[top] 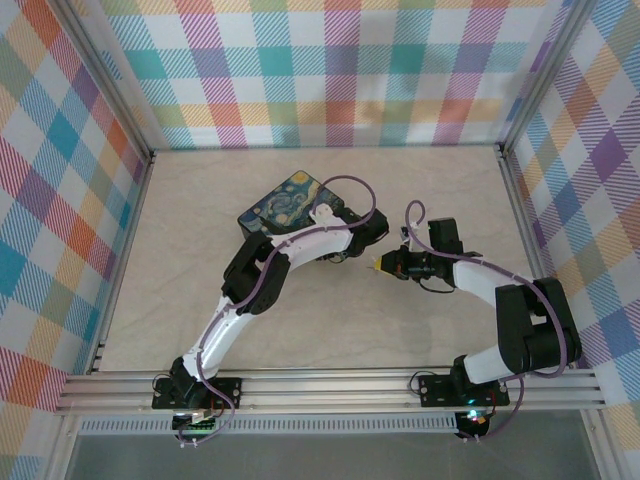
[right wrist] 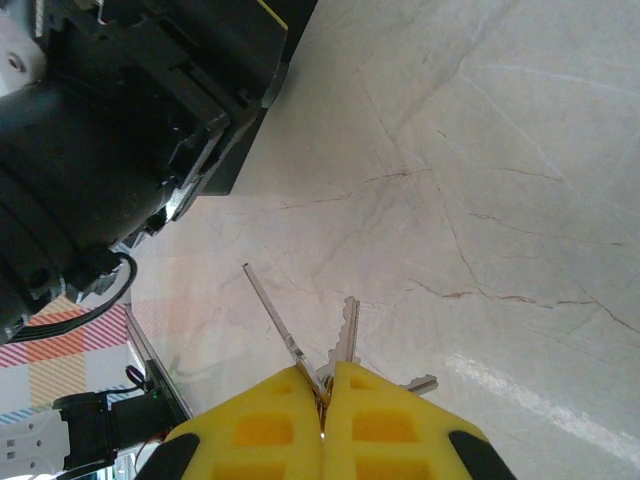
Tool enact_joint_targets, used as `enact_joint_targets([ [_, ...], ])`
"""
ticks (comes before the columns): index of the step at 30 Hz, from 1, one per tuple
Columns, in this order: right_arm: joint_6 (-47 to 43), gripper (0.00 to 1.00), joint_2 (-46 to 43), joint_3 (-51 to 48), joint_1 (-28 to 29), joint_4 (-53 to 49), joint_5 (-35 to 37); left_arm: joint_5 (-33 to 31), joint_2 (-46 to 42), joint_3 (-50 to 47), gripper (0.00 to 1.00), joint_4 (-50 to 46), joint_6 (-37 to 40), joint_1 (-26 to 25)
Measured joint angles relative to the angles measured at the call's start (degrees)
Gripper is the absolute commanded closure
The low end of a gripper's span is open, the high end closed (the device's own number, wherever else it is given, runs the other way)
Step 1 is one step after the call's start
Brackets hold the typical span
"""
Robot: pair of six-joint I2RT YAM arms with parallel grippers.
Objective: Unlock the padlock with the key
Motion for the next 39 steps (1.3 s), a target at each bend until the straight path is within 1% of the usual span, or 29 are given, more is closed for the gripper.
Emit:
enact_joint_targets([
  [7,0.0,1.0,0.0,-0.1,0.0,0.8,-0.4,-0.4,1.6,0.0,0.55,0.0,-1.0,0.0],
  [15,0.0,1.0,0.0,-0.3,0.0,0.8,-0.4,-1.7,1.9,-0.5,0.67,0.1,-1.5,0.1],
  [17,0.0,1.0,0.0,-0.3,0.0,0.8,-0.4,-2.5,1.9,-1.0,0.68,0.3,-1.5,0.1],
  [20,0.0,1.0,0.0,-0.3,0.0,0.8,-0.6,-3.7,1.4,-2.5,0.7,1.5,-0.5,0.1],
  [25,-0.1,1.0,0.0,-0.3,0.0,0.5,-0.6,-3.1,-1.0,-6.3,0.74,4.8,4.1,0.3],
  [28,0.0,1.0,0.0,-0.6,0.0,0.5,-0.8,-1.0,-3.6,-9.6,0.77,7.5,8.3,0.7],
  [32,0.0,1.0,-0.1,-1.4,0.0,0.4,-1.0,4.1,-7.8,-14.8,0.82,11.5,13.1,2.1],
  [36,0.0,1.0,-0.2,-2.3,0.4,0.3,-1.0,11.9,-13.4,-21.0,0.85,16.0,16.7,5.2],
  [39,0.3,1.0,-0.2,-2.3,1.9,0.3,-0.9,16.3,-15.0,-22.3,0.86,17.7,18.8,6.5],
])
